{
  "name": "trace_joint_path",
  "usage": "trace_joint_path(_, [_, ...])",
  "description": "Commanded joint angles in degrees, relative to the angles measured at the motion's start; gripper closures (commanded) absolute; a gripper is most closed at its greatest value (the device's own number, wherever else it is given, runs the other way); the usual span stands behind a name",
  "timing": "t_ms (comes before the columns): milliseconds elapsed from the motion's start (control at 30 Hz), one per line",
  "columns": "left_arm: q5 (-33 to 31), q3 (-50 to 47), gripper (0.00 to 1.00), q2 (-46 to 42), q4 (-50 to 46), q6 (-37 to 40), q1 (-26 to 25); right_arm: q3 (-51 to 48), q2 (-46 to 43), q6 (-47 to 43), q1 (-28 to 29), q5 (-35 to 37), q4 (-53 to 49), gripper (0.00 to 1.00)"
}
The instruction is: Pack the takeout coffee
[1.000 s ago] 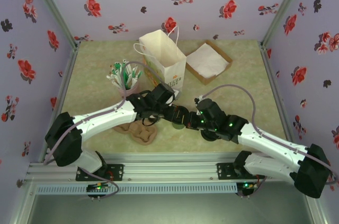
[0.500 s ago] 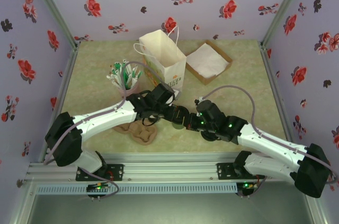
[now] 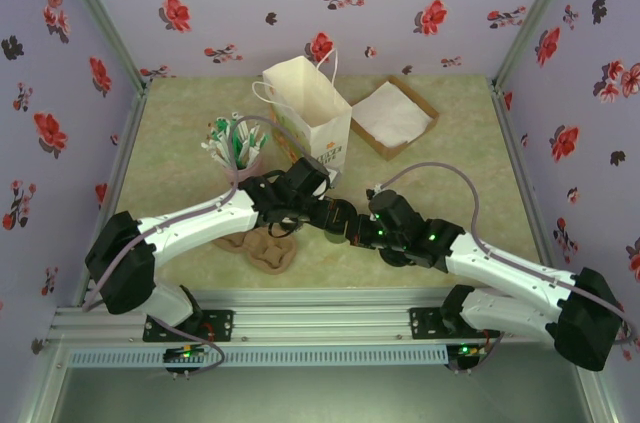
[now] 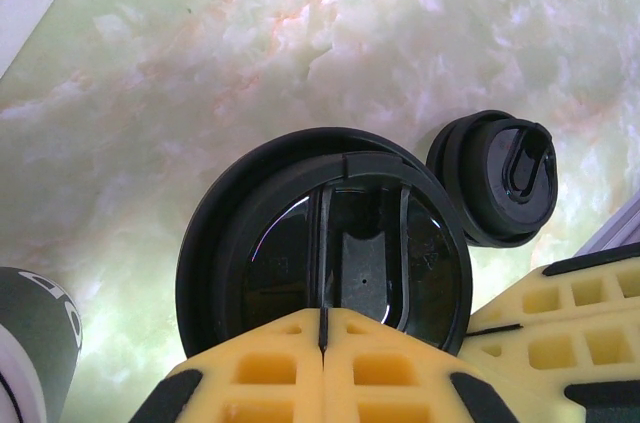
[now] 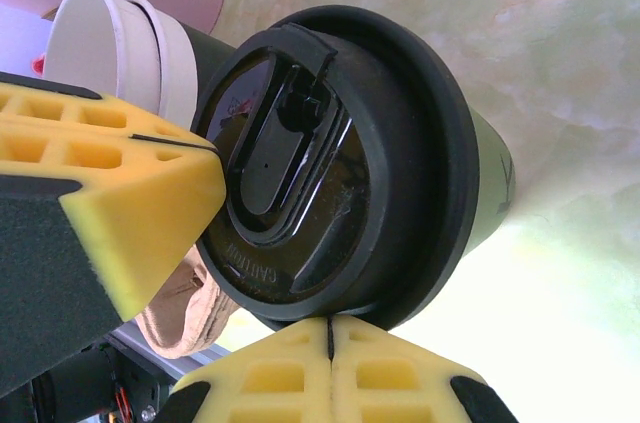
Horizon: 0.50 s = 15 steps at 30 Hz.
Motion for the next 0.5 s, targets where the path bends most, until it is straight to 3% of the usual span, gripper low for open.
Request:
trace_joint_path(0, [0.1,1.0,1.00,0.7,-0.8,-0.8,0.4,0.3,-0.4,0.6,0.5,3.1,-3.0,0.99])
trace_joint_path(133, [0.0,1.4,1.00,-0.5,-0.6,-0.8,0.3,3.5,-2.2,-1.0,0.5,4.3,-7.9,0.92])
trace_joint_path(233, [0.0,1.9,0.91,-2.2,-0.7,-0.8,0.4,7.0,-2.9,-3.2,0.4,5.5,-13.0,0.83])
trace_joint_path(333, [0.0,3.2,0.80,-4.6,-2.2,-0.7,0.4,10.3,-2.8,-5.2,0.5,6.2,-17.3,0.70])
trace_joint_path(467, [-0.5,4.1,0.57,-9.0,-4.4,-0.8,0.4,15.0,-2.1,-7.9,0.4,7.7,-22.6,0.54])
